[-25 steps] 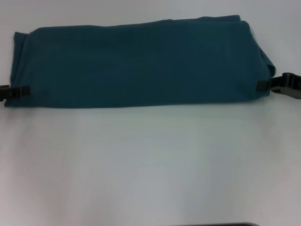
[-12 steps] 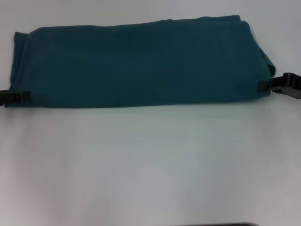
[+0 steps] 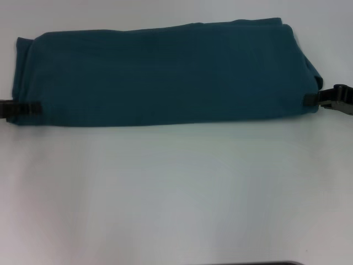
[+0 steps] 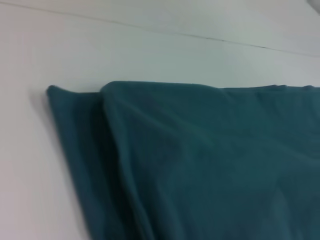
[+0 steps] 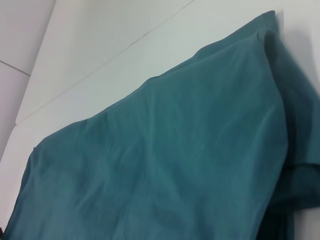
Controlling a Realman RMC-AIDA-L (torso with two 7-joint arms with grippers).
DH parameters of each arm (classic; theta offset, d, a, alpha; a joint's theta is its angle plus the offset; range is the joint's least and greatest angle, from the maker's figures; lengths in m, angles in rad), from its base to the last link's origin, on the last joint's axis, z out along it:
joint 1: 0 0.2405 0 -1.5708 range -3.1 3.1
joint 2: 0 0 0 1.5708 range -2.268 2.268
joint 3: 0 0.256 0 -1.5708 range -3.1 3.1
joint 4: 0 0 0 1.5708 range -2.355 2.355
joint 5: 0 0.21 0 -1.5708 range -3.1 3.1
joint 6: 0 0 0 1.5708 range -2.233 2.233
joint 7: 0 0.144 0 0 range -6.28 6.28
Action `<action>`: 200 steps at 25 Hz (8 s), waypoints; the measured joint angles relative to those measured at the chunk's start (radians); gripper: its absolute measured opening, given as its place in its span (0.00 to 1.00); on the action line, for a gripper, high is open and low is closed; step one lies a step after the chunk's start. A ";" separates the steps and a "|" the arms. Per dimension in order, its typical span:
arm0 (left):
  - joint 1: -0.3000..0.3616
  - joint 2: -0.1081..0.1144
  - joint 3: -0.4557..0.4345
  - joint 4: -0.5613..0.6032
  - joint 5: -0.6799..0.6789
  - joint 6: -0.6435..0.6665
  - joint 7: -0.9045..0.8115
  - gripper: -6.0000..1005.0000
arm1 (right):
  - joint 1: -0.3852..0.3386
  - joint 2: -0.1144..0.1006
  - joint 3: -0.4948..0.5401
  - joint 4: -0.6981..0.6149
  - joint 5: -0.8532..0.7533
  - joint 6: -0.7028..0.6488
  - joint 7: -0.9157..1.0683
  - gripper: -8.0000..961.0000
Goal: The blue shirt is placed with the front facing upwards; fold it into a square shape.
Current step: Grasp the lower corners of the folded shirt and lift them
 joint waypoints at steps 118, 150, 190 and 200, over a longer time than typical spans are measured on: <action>-0.009 -0.002 0.000 -0.028 0.127 -0.069 -0.031 0.05 | -0.021 -0.002 0.011 -0.001 0.002 -0.010 0.001 0.06; -0.028 -0.004 -0.012 -0.041 0.128 -0.027 -0.080 0.58 | -0.024 -0.014 0.013 -0.002 0.002 -0.022 -0.001 0.06; -0.038 -0.016 0.052 -0.040 0.156 -0.058 -0.099 0.23 | -0.021 -0.013 0.015 -0.002 0.002 -0.026 0.000 0.07; -0.038 -0.017 0.052 -0.040 0.168 -0.065 -0.102 0.01 | -0.025 -0.013 0.015 -0.002 0.002 -0.022 -0.006 0.07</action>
